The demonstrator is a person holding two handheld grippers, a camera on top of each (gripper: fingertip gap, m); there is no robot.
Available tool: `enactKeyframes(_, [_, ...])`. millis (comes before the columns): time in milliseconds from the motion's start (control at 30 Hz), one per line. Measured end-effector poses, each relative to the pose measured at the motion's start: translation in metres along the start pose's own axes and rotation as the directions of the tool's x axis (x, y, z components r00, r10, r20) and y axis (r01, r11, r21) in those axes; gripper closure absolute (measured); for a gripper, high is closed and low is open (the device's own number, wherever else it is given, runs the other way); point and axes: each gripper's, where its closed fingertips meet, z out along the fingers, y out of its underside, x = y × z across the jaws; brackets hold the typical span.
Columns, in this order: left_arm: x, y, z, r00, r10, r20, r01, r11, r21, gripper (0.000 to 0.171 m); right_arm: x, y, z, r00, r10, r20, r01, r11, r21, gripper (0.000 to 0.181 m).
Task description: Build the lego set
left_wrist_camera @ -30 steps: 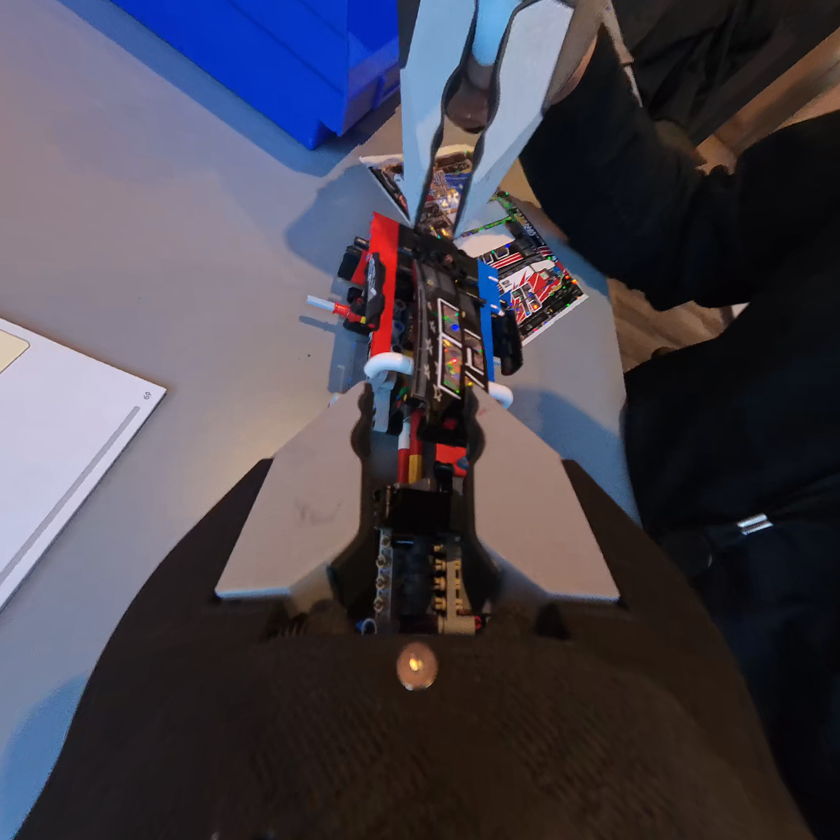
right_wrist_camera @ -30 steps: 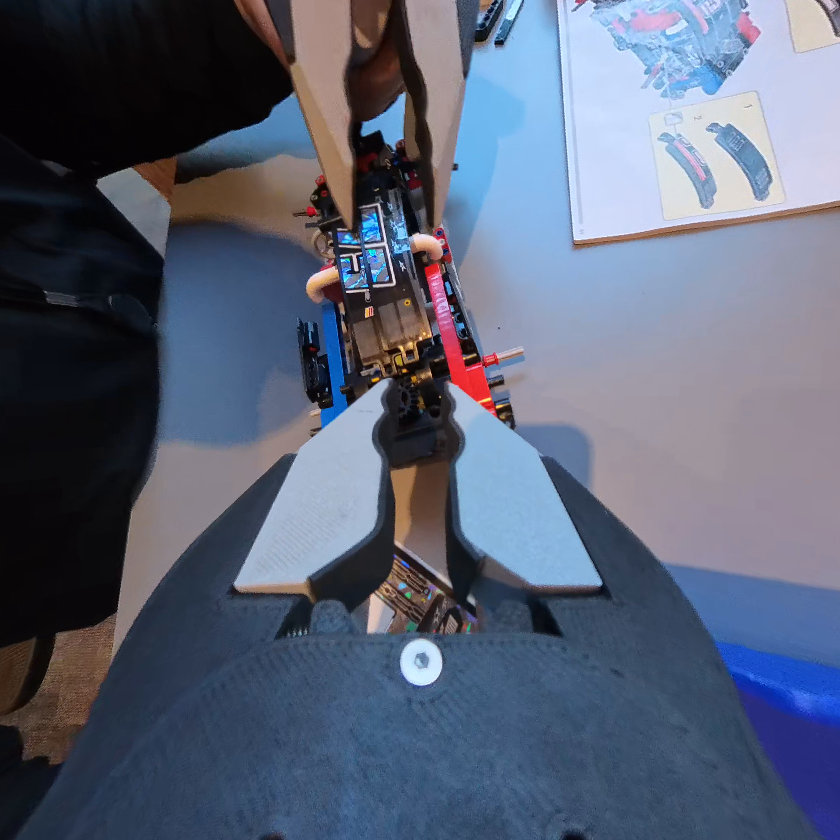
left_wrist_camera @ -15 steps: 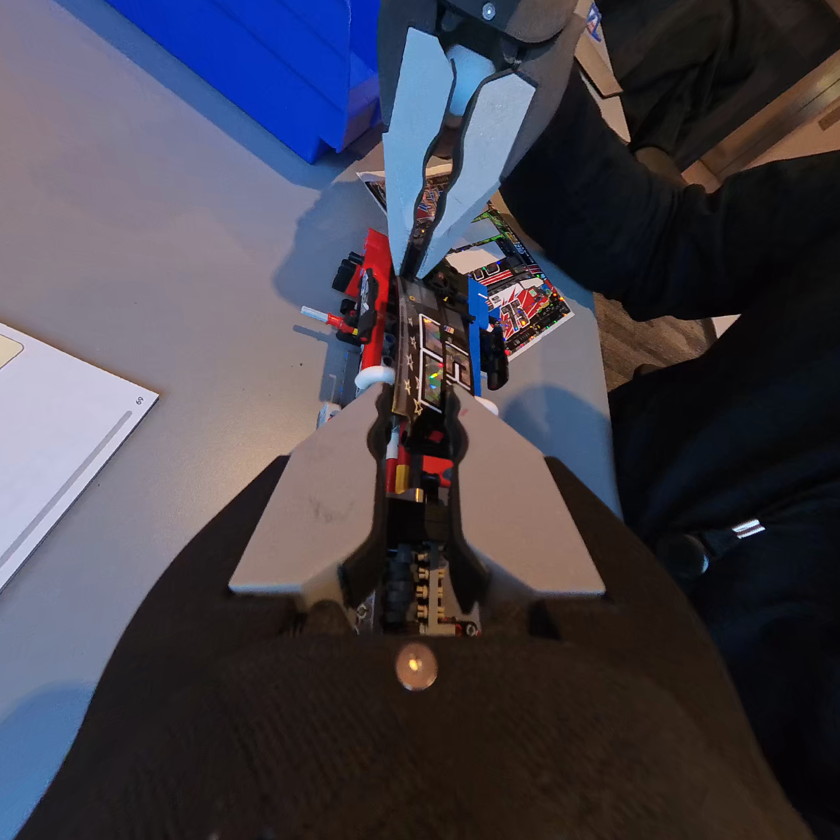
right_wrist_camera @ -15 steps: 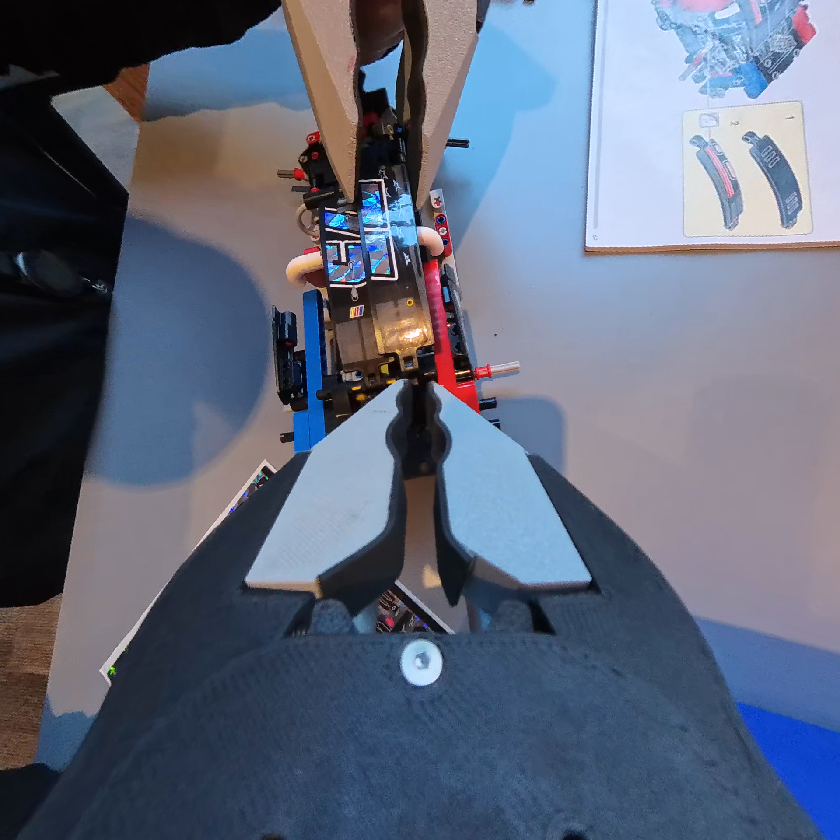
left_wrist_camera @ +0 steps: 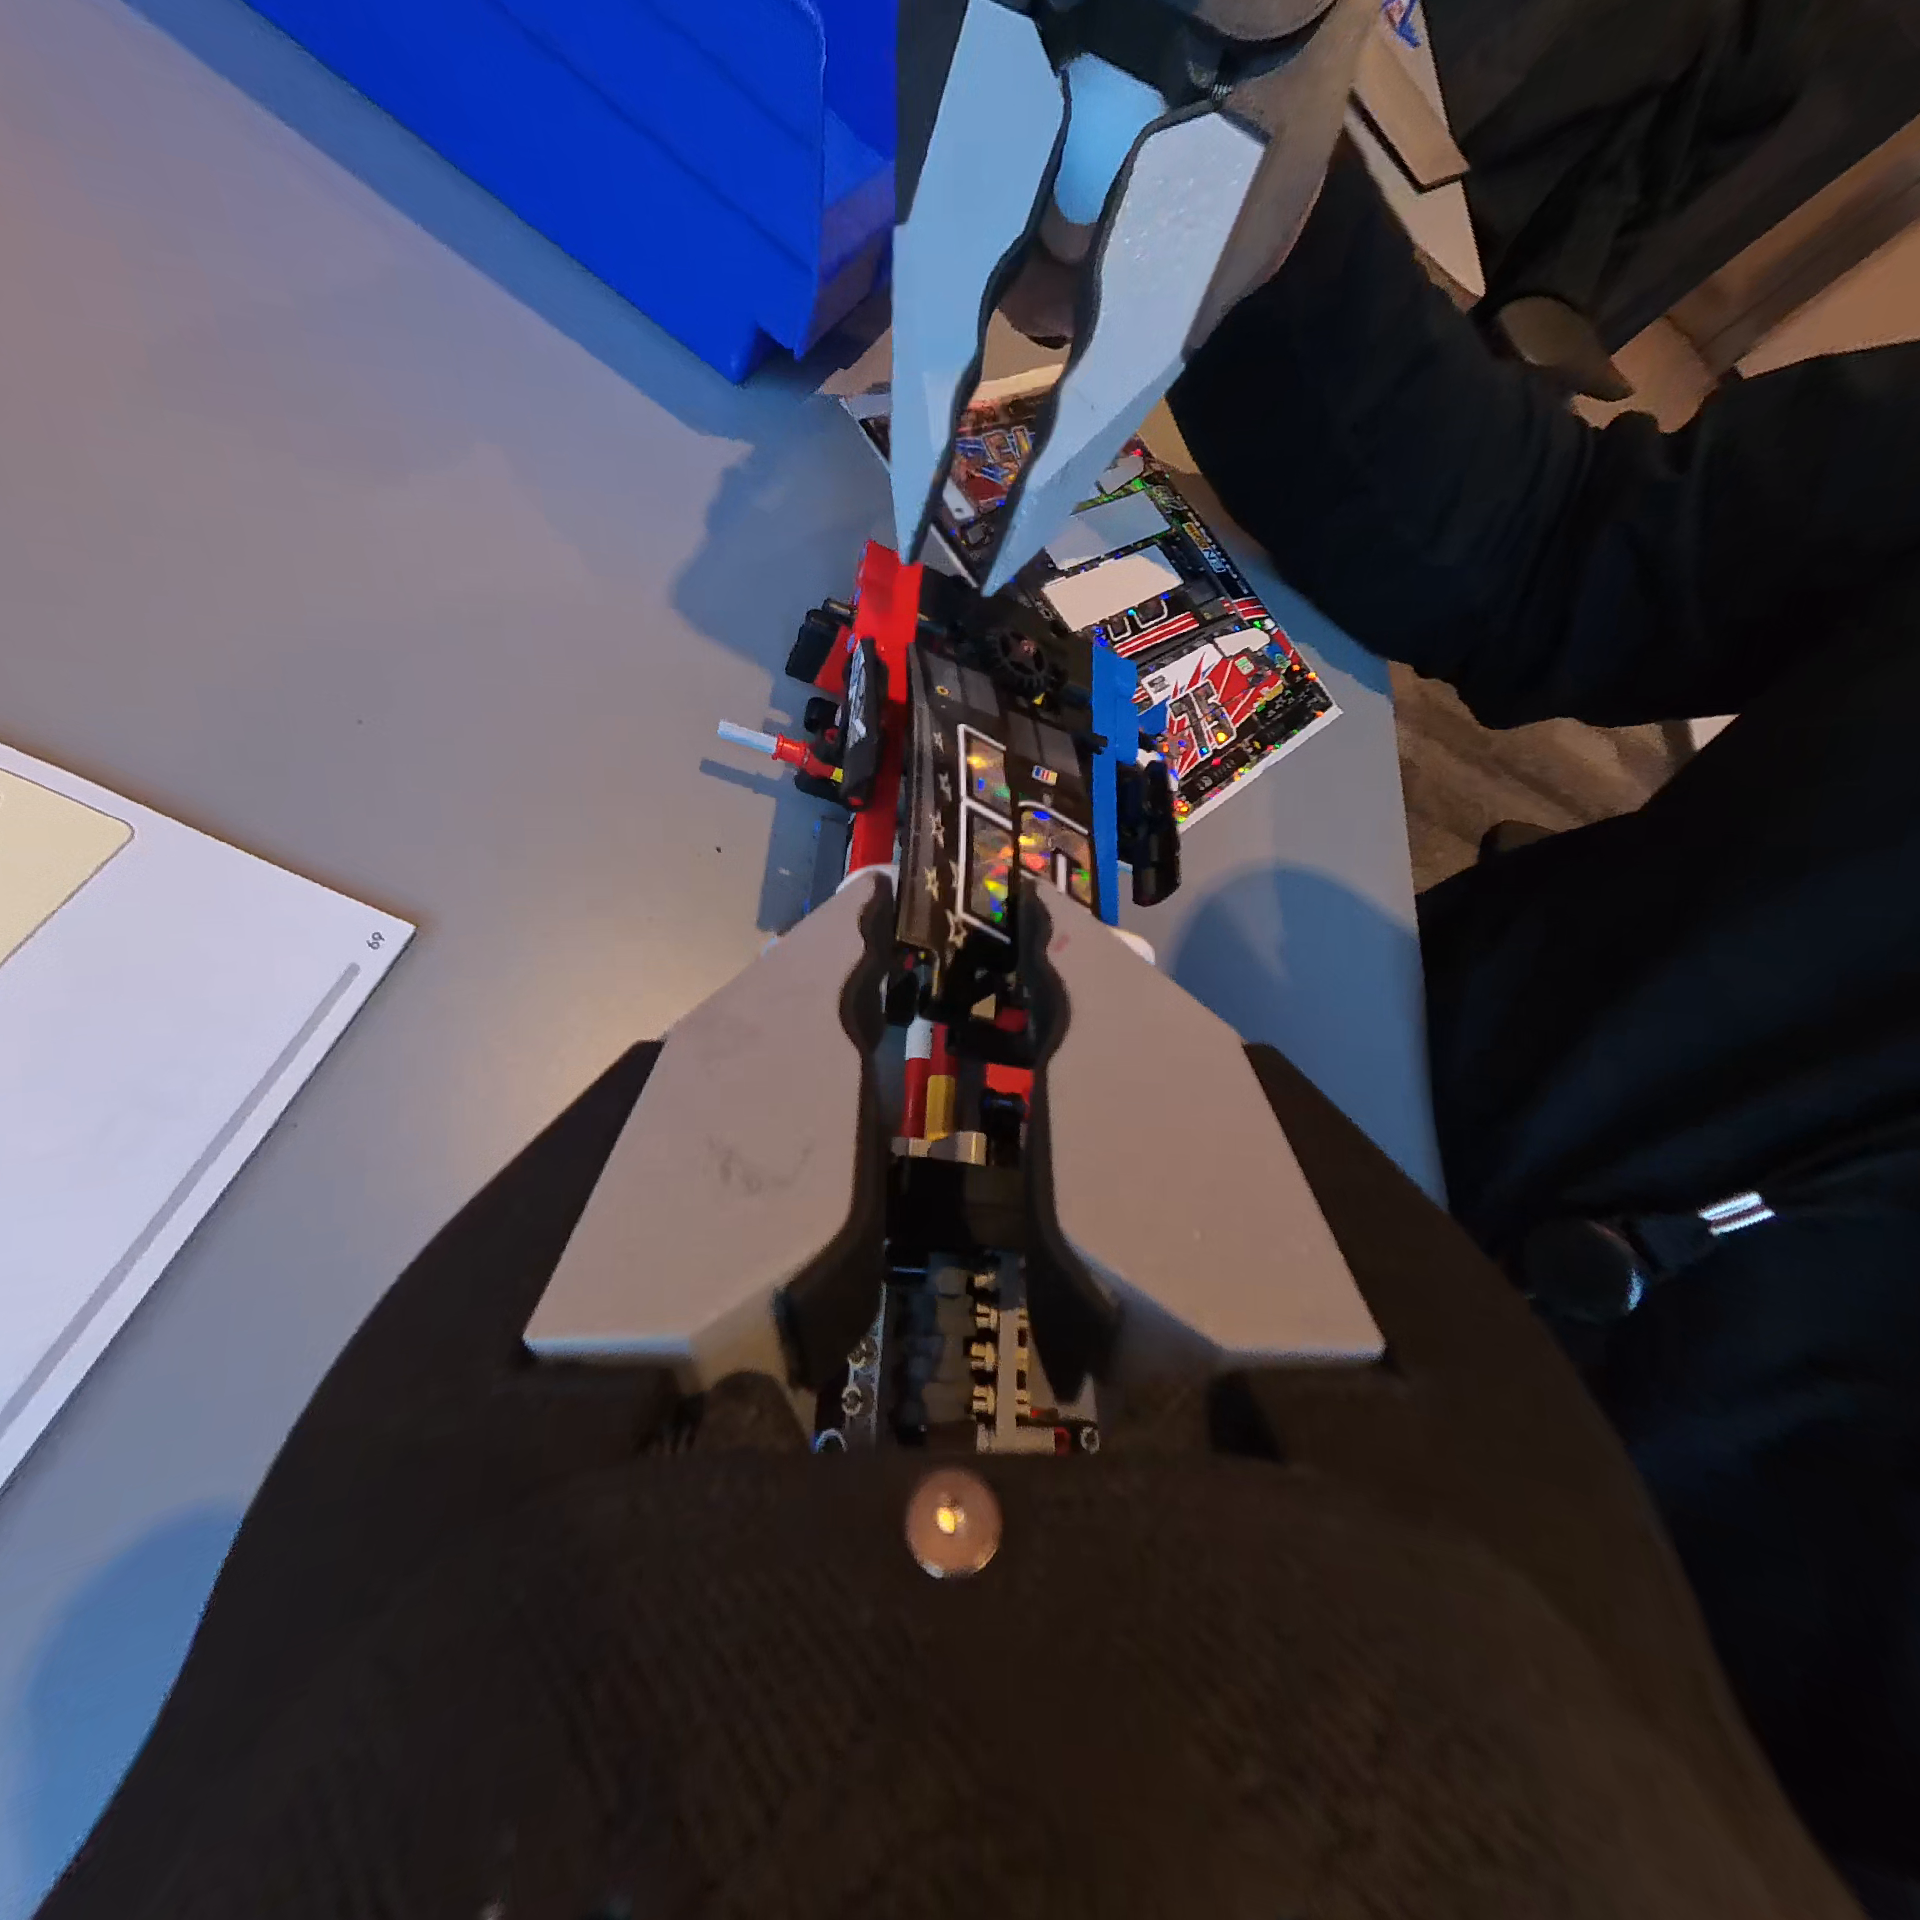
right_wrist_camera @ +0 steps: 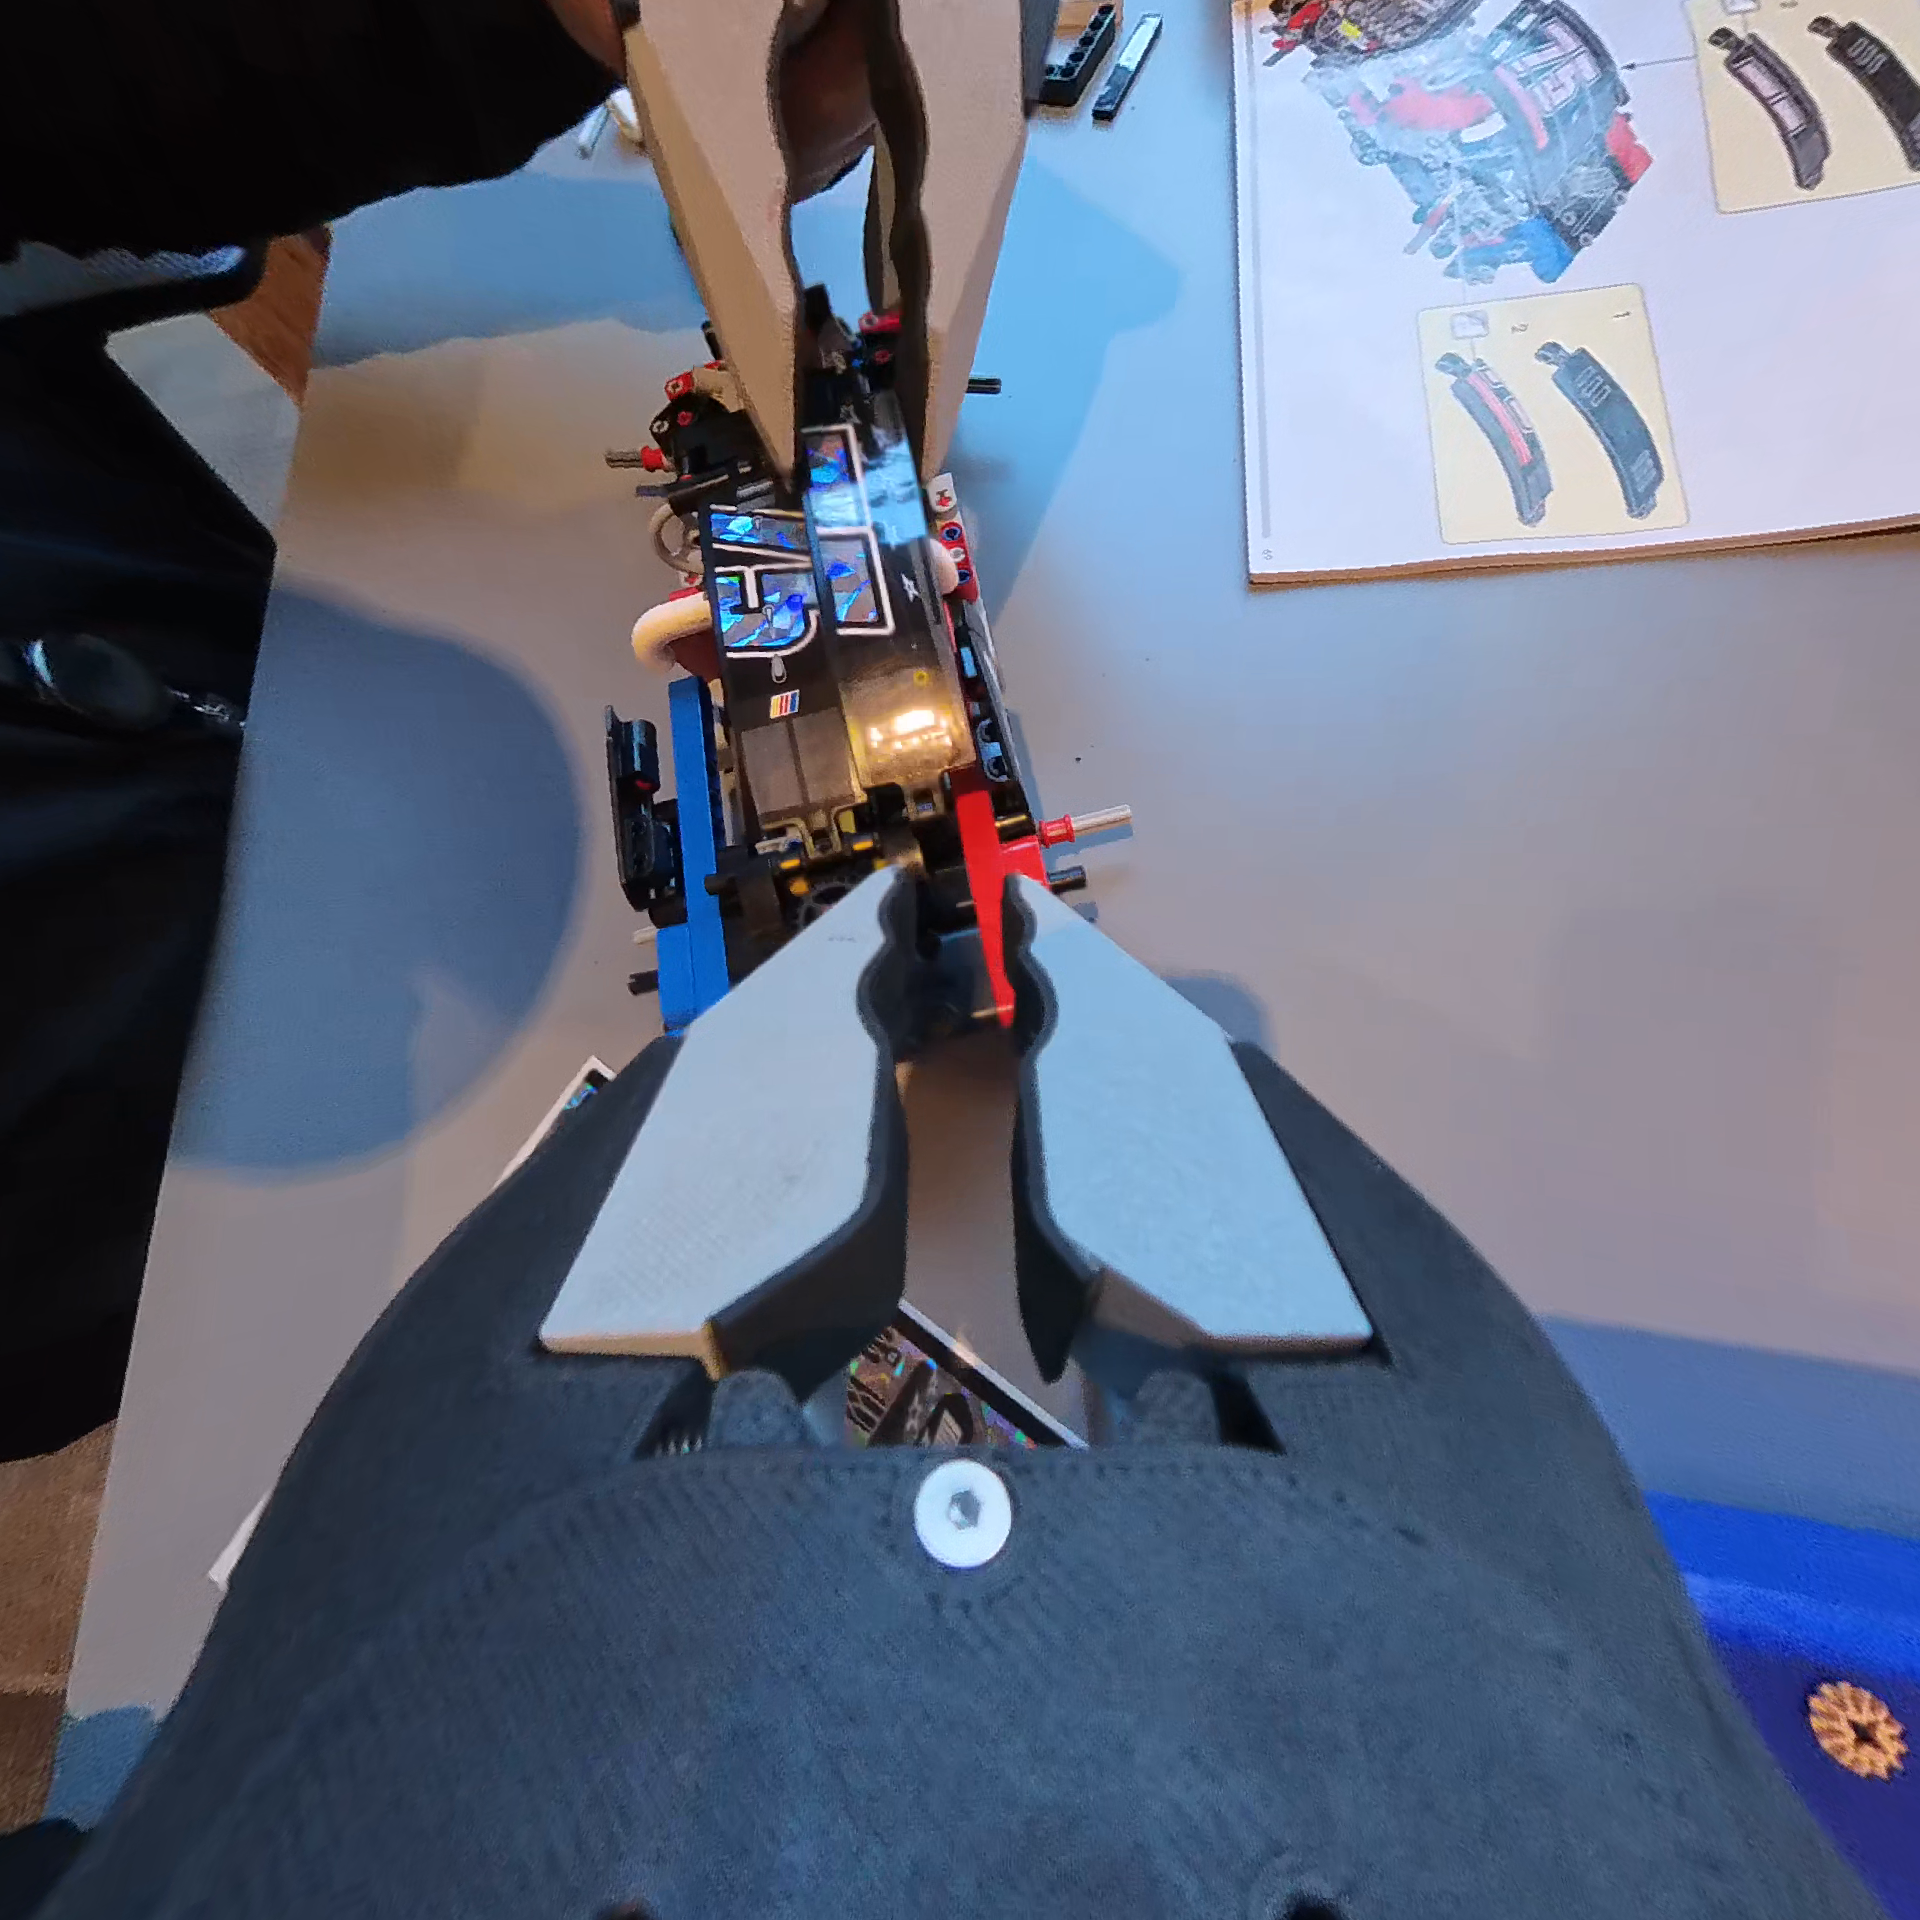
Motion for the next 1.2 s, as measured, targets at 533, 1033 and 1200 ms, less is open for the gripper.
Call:
enactKeyframes(533, [-0.002, 0.0, -0.001, 0.997, 0.052, -0.052, -0.051, 0.999, 0.005, 0.17, -0.001, 0.005, 0.004, 0.998, 0.05, 0.049, -0.053, 0.997, 0.06, 0.17])
enactKeyframes(1033, [-0.003, -0.008, -0.007, 0.895, -0.27, -0.355, 0.265, 0.962, -0.064, 0.171, 0.022, -0.02, 0.012, 0.991, -0.119, -0.063, 0.121, 0.992, 0.035, 0.141])
enactKeyframes(1200, [-0.01, -0.003, -0.003, 0.866, -0.336, -0.37, 0.3, 0.942, -0.153, 0.171, 0.014, -0.027, 0.012, 0.973, -0.225, -0.052, 0.226, 0.974, 0.022, 0.147])
